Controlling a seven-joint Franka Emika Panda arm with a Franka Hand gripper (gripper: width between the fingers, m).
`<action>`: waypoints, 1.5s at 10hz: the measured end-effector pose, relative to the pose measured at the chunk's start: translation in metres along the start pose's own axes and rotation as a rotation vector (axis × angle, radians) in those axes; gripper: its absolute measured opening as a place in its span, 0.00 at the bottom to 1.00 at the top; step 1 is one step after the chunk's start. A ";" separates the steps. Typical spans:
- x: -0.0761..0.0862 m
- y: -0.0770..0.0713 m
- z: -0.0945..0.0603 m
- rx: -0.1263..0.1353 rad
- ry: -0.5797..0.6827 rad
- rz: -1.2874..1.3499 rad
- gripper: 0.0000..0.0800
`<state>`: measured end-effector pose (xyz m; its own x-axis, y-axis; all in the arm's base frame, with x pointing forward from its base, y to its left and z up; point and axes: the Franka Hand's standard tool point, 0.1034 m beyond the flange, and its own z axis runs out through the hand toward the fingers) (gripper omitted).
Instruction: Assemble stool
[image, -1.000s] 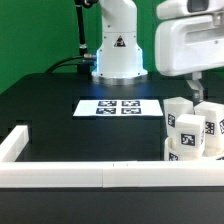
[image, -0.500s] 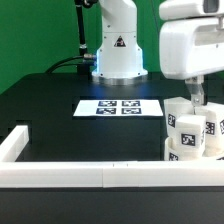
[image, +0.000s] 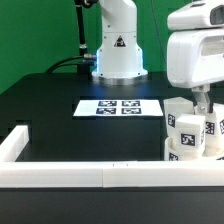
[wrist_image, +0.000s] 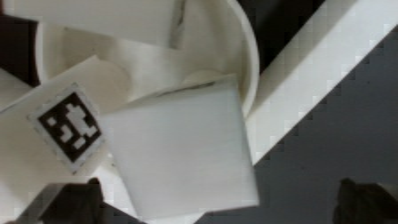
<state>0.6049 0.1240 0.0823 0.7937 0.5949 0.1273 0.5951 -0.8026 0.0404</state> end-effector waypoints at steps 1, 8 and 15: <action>-0.001 0.003 0.001 -0.005 0.004 0.006 0.81; -0.001 0.005 0.001 -0.004 0.005 0.073 0.42; 0.007 0.016 0.003 0.054 -0.045 1.088 0.42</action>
Offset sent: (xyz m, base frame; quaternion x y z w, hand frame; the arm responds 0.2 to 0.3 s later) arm 0.0000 0.0000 0.0000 0.0000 0.0000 0.0000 1.0000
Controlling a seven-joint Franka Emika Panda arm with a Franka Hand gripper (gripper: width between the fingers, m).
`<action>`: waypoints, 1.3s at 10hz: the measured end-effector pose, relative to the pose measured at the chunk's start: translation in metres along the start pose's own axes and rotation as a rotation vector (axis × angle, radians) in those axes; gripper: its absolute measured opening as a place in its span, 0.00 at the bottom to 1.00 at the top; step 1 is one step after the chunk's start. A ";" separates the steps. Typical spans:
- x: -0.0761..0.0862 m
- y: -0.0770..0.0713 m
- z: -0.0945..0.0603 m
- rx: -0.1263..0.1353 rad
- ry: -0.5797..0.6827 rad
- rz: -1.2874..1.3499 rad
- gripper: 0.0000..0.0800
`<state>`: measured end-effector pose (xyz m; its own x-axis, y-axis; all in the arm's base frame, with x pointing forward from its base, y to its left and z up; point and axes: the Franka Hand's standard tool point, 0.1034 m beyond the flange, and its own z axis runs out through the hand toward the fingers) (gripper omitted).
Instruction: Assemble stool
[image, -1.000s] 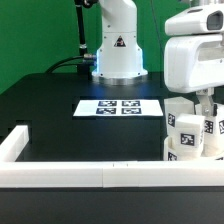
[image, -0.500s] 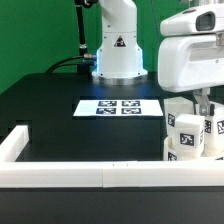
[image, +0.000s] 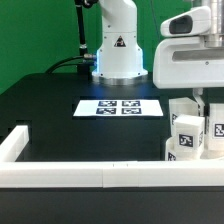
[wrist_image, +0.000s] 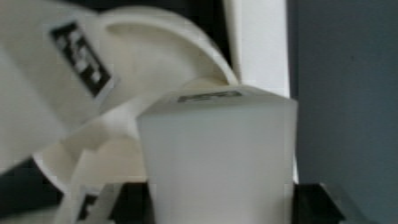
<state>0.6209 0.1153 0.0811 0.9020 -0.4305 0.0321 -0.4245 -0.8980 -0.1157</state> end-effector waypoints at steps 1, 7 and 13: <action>0.005 0.002 -0.002 0.026 -0.019 0.082 0.42; 0.005 0.001 -0.001 0.030 -0.021 0.479 0.42; 0.013 -0.001 0.002 0.166 -0.095 1.321 0.42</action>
Offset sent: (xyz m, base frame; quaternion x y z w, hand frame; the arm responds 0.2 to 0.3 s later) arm 0.0000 0.0000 0.0000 0.0000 0.0000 0.1296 0.9916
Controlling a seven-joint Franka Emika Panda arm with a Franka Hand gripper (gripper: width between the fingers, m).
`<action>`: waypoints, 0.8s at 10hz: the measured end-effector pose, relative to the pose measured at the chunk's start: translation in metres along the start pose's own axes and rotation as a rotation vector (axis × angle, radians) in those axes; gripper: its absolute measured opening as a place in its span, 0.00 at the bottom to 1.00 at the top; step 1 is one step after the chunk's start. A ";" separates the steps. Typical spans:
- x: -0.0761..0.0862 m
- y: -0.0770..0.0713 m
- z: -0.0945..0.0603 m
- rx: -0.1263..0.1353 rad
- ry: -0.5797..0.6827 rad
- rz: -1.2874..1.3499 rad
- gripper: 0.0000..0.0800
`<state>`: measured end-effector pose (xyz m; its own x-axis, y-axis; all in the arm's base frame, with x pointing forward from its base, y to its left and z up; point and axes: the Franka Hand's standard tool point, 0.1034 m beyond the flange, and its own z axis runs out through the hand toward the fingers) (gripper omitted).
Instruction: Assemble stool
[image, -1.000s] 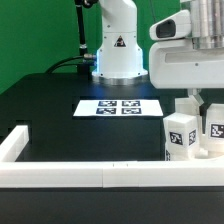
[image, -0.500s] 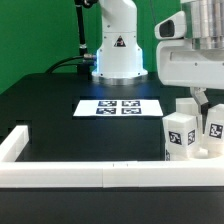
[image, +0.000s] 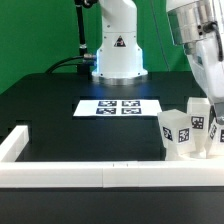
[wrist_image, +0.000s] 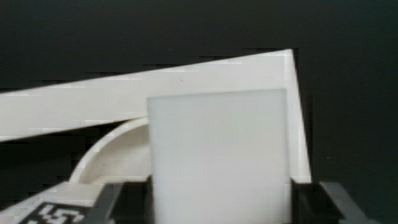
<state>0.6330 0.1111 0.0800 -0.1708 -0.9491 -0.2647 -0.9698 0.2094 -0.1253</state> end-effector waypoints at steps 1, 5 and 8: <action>0.000 0.000 0.001 -0.001 0.000 0.072 0.42; -0.001 0.000 0.001 0.002 -0.001 0.307 0.42; 0.001 -0.004 0.001 0.115 -0.041 0.646 0.42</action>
Offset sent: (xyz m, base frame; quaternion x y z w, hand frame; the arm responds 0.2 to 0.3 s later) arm 0.0000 0.0000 0.0000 0.0000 0.0000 0.1938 0.9810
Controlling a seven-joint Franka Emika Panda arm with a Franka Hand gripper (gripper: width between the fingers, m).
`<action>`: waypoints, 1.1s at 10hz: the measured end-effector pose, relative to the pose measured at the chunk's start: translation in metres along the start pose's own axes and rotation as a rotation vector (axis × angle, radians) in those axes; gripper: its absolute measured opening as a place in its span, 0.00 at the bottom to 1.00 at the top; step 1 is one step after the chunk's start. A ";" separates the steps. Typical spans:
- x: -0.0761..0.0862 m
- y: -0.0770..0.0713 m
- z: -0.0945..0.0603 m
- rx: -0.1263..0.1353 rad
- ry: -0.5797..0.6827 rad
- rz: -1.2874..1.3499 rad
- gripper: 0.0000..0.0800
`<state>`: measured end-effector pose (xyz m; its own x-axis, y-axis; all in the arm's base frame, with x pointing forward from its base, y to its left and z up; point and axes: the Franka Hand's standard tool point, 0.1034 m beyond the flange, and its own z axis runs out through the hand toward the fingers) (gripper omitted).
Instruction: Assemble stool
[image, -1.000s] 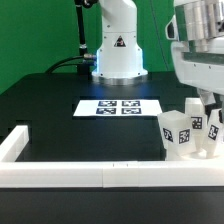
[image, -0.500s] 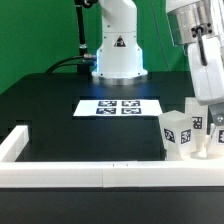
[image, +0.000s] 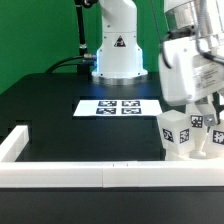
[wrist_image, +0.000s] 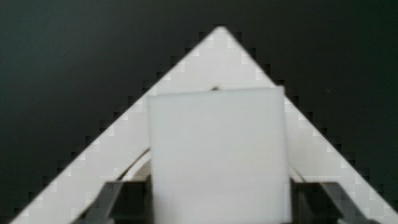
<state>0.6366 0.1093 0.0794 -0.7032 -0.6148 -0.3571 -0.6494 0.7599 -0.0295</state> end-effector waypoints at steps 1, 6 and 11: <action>-0.001 0.001 0.000 0.024 -0.022 0.050 0.42; 0.002 0.000 0.001 0.068 -0.045 0.095 0.56; -0.010 0.002 -0.013 0.080 -0.068 0.050 0.81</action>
Offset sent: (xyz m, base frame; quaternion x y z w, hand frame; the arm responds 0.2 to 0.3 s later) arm -0.0015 0.0001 -0.0018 0.0250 -0.0071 0.2231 0.9745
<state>0.6383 0.1141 0.0954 -0.7112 -0.5618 -0.4226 -0.5867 0.8055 -0.0835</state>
